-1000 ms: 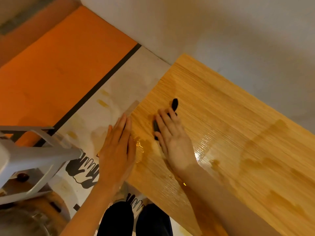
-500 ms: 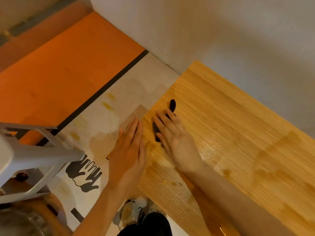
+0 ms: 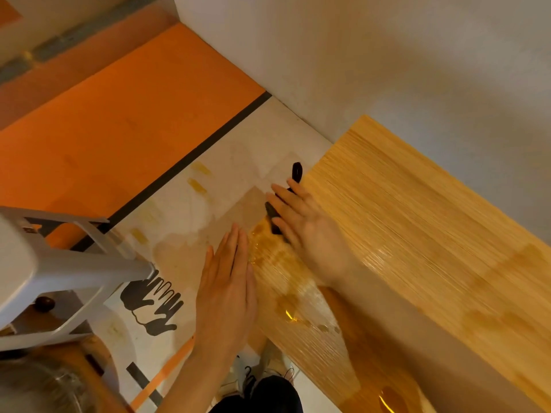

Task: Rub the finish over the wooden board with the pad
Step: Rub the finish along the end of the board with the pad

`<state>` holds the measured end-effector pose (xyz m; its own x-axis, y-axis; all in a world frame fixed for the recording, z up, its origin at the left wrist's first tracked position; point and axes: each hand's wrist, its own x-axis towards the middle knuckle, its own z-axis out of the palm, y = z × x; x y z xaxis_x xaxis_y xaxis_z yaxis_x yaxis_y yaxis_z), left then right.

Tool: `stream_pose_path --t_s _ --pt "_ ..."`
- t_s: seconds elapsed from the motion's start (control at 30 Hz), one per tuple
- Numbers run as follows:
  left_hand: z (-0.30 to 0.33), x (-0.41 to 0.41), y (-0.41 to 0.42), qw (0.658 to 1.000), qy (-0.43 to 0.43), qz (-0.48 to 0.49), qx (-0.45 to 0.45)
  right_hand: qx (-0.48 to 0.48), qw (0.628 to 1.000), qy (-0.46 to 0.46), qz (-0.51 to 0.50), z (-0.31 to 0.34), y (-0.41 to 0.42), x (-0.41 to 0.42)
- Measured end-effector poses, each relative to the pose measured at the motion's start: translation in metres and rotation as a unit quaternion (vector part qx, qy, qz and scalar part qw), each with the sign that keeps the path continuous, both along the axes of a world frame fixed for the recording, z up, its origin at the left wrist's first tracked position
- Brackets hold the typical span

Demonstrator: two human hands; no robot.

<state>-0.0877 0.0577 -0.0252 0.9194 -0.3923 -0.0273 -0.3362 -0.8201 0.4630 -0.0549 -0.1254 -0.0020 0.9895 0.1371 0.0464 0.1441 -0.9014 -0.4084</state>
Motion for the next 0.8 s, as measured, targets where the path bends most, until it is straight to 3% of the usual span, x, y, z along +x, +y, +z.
stream_pose_path --t_s 0.07,0.2,0.23,0.33,0.4,0.5,0.67,0.8 --pt "-0.001 0.0 0.002 1.0 0.004 -0.004 0.003 -0.013 0.999 0.006 -0.04 0.0 -0.034 0.008" --pt "-0.001 0.0 0.001 1.0 0.002 -0.004 0.005 0.005 0.952 0.013 -0.306 0.005 -0.076 0.022" --pt "-0.001 0.0 0.0 1.0 0.002 0.0 0.007 -0.005 0.951 0.002 -0.31 0.003 -0.06 0.021" --pt "0.0 -0.001 -0.001 1.0 -0.001 0.004 0.022 -0.023 0.99 -0.022 -0.139 -0.005 0.004 0.01" --pt "-0.001 -0.002 -0.001 1.0 -0.001 0.002 0.029 -0.001 0.997 0.007 -0.079 -0.006 0.016 0.005" --pt "-0.003 -0.001 -0.002 1.0 0.001 0.002 0.031 0.028 0.995 0.022 -0.091 -0.002 -0.005 -0.017" --pt "-0.003 0.0 0.001 1.0 0.008 -0.005 -0.006 0.021 0.991 0.041 -0.129 0.004 -0.01 -0.127" --pt "-0.004 0.002 0.002 1.0 0.004 -0.014 0.004 -0.018 0.994 0.021 -0.105 0.003 -0.016 -0.075"
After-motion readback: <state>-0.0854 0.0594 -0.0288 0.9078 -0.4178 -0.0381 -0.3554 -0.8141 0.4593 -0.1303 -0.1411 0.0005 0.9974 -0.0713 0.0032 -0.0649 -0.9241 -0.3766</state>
